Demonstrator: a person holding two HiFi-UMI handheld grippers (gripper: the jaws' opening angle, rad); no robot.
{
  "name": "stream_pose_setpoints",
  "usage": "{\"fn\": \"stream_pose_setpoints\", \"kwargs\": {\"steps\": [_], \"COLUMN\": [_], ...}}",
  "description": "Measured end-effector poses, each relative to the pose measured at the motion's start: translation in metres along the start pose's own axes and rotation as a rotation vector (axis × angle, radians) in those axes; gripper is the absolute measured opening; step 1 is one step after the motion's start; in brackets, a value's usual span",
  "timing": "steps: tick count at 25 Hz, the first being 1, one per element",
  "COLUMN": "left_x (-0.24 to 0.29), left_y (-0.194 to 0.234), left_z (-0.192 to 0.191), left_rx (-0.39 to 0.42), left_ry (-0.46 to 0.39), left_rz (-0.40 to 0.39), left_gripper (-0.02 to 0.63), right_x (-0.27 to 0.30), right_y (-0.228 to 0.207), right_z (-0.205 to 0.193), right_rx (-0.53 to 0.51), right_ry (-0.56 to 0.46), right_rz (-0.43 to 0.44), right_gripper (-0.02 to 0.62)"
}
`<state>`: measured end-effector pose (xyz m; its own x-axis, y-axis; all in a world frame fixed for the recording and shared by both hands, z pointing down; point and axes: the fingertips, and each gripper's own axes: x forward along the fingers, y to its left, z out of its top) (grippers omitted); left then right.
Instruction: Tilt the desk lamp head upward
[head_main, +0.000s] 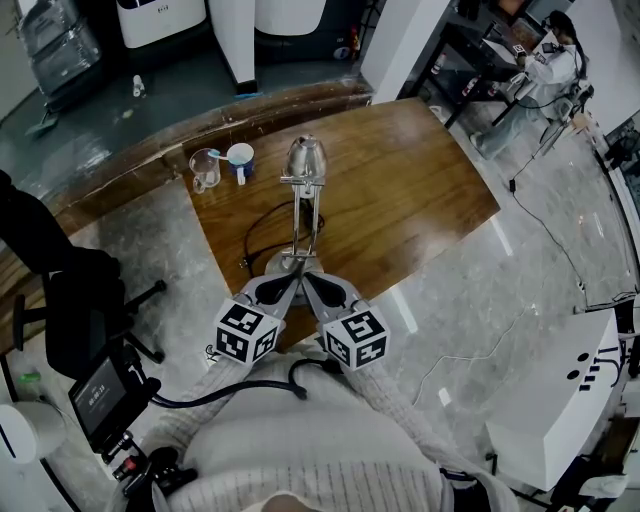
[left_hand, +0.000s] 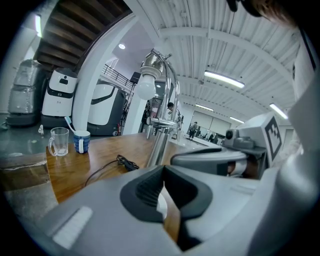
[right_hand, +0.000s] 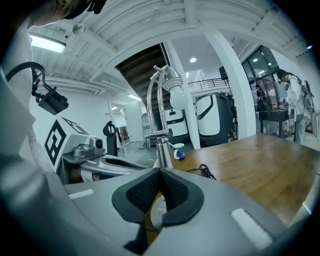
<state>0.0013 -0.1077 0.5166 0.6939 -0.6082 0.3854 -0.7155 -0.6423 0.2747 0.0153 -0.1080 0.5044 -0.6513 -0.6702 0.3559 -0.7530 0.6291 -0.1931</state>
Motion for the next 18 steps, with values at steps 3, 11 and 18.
{"fn": "stream_pose_setpoints", "kwargs": {"steps": [3, 11, 18], "left_x": [0.0001, 0.0001, 0.0007], "left_y": [-0.0008, -0.0009, -0.0026], "left_z": [0.0002, 0.0005, 0.0005], "left_rx": [0.002, -0.005, -0.006], "left_ry": [-0.001, -0.001, -0.003], "left_rz": [-0.004, -0.011, -0.020], "left_gripper": [0.008, 0.008, 0.008], "right_x": [0.0009, 0.0006, 0.0007], "right_y": [0.0012, -0.0009, -0.0017], "right_z": [-0.0017, -0.0042, -0.0064], "right_rx": [-0.011, -0.001, 0.002], "right_ry": [0.014, 0.025, 0.036], "right_rz": [0.000, -0.009, -0.009], "right_gripper": [-0.002, -0.002, -0.002]}}
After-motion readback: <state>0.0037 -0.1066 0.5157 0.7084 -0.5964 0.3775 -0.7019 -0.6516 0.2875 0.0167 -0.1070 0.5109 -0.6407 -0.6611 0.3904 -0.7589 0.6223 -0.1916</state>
